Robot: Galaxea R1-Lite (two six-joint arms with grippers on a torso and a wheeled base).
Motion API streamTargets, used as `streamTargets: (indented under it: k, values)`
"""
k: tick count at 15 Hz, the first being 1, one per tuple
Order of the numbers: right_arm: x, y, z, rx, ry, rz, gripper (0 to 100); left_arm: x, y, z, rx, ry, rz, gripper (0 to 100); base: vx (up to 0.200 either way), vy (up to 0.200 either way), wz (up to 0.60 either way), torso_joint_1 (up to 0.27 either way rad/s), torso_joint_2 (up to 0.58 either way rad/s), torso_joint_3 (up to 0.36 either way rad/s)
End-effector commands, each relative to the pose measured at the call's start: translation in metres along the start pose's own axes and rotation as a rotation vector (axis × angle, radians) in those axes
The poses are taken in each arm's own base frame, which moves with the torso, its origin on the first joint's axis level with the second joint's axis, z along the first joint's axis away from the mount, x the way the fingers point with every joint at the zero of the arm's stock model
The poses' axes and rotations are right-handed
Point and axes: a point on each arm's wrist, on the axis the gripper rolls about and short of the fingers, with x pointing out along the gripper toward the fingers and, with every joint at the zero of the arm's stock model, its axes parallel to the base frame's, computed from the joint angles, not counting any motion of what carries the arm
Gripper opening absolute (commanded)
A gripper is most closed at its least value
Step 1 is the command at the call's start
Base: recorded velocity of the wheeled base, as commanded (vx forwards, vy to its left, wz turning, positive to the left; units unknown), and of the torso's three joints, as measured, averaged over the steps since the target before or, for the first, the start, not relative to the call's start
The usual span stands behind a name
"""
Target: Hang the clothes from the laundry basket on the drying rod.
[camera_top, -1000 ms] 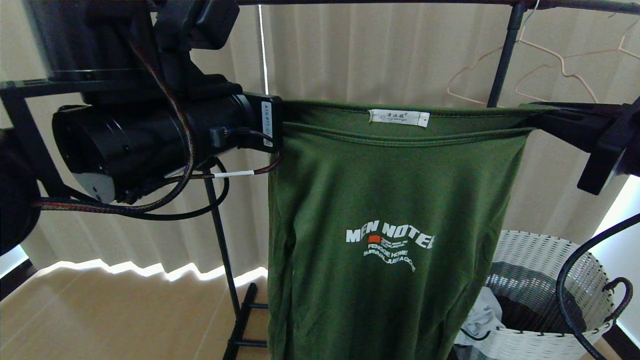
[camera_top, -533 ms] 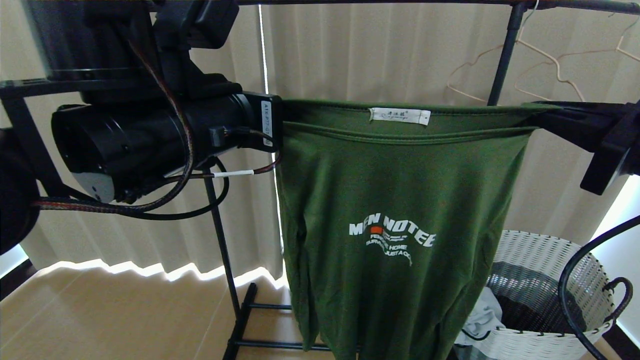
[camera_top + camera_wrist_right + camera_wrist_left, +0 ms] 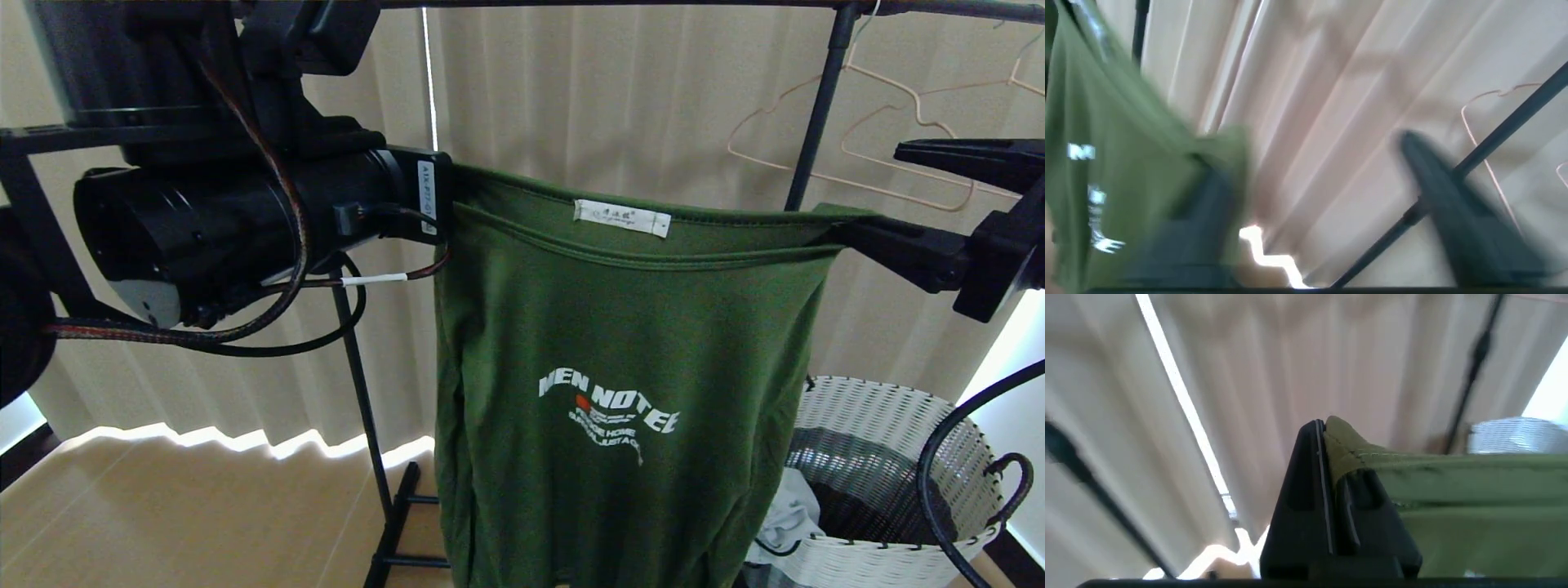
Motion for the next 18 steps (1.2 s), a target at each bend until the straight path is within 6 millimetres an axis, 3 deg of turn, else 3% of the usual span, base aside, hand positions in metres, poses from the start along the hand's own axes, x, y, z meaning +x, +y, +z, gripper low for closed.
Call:
streamTargets:
  k: [1, 4, 11, 14, 18]
  values:
    - [-0.005, 0.001, 0.000, 0.002, -0.011, 0.011, 100, 0.003, 0.010, -0.001, 0.025, 0.003, 0.044, 0, 0.000, 0.000, 0.00, 0.000, 0.00, 0.000]
    - [-0.022, 0.004, 0.002, 0.018, -0.075, 0.107, 100, 0.009, 0.034, -0.002, 0.065, -0.006, 0.128, 0, 0.000, 0.000, 0.00, 0.000, 0.00, 0.000]
    - [-0.022, 0.007, -0.004, 0.011, -0.120, 0.148, 100, 0.008, 0.041, -0.014, 0.063, -0.002, 0.158, 0, 0.000, 0.000, 0.00, 0.000, 0.00, 0.000]
    - [-0.028, 0.007, -0.013, 0.012, -0.061, 0.068, 100, -0.007, 0.051, -0.015, 0.064, 0.000, 0.184, 0, 0.000, 0.000, 0.00, 0.000, 0.00, 0.000]
    - [-0.038, 0.000, -0.018, 0.009, -0.003, -0.135, 100, -0.049, 0.074, -0.019, 0.050, -0.014, 0.257, 0, 0.000, 0.000, 0.00, 0.000, 0.00, 0.000]
